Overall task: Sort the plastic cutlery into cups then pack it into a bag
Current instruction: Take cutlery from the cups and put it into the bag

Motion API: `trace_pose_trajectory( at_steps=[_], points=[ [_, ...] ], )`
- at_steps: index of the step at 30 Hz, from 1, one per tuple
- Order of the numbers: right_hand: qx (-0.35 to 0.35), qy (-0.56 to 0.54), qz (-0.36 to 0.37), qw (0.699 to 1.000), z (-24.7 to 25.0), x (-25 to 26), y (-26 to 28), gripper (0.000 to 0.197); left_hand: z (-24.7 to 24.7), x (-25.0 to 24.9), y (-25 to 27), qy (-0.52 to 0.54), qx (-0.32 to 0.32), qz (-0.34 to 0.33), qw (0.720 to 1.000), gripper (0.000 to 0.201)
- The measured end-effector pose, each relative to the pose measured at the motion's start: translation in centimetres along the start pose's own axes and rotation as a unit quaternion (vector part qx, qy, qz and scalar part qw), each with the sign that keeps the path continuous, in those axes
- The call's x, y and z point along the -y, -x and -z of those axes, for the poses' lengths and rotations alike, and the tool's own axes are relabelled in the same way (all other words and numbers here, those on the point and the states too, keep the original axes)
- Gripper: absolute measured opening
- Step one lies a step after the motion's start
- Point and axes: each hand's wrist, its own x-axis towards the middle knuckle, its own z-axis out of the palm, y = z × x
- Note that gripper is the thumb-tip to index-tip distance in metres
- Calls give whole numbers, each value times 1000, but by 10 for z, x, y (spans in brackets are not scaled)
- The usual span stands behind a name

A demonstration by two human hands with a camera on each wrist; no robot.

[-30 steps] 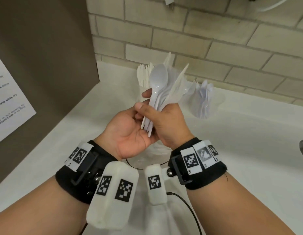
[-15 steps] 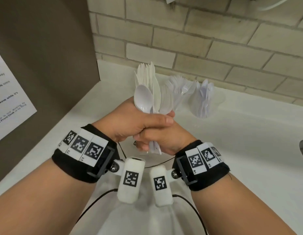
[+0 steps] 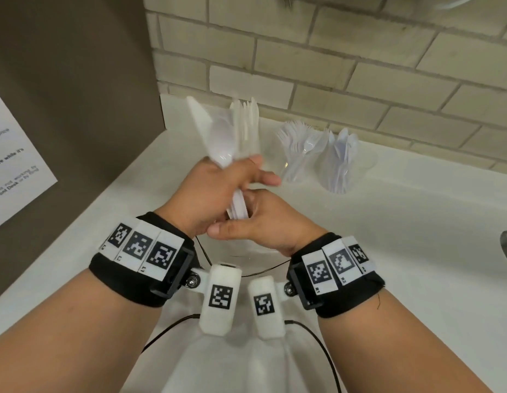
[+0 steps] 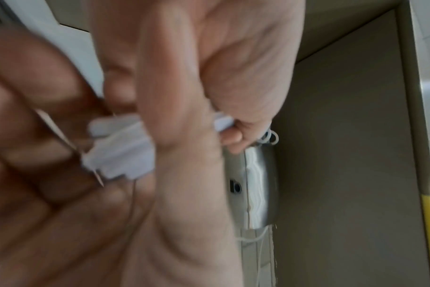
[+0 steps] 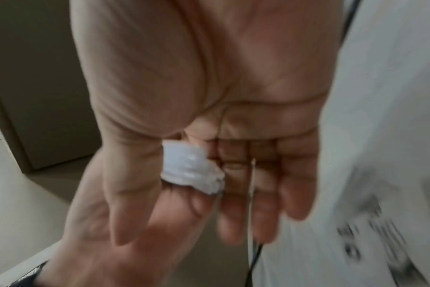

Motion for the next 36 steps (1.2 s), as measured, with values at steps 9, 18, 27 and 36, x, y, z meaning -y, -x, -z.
trace_pose_trajectory(
  at_steps=[9,18,27,36],
  points=[
    [-299,-37,104,948,32,35,0,9,8,28,-7,-16,-28,18,999,41],
    [-363,26,78,928,32,30,-8,9,2,38,-1,-79,64,-8,995,43],
    [-459,-21,118,880,37,37,-15,15,3,44,-5,-123,50,6,991,43],
    [-422,-127,247,863,49,73,-9,23,5,57,-11,-163,41,38,985,52]
  ],
)
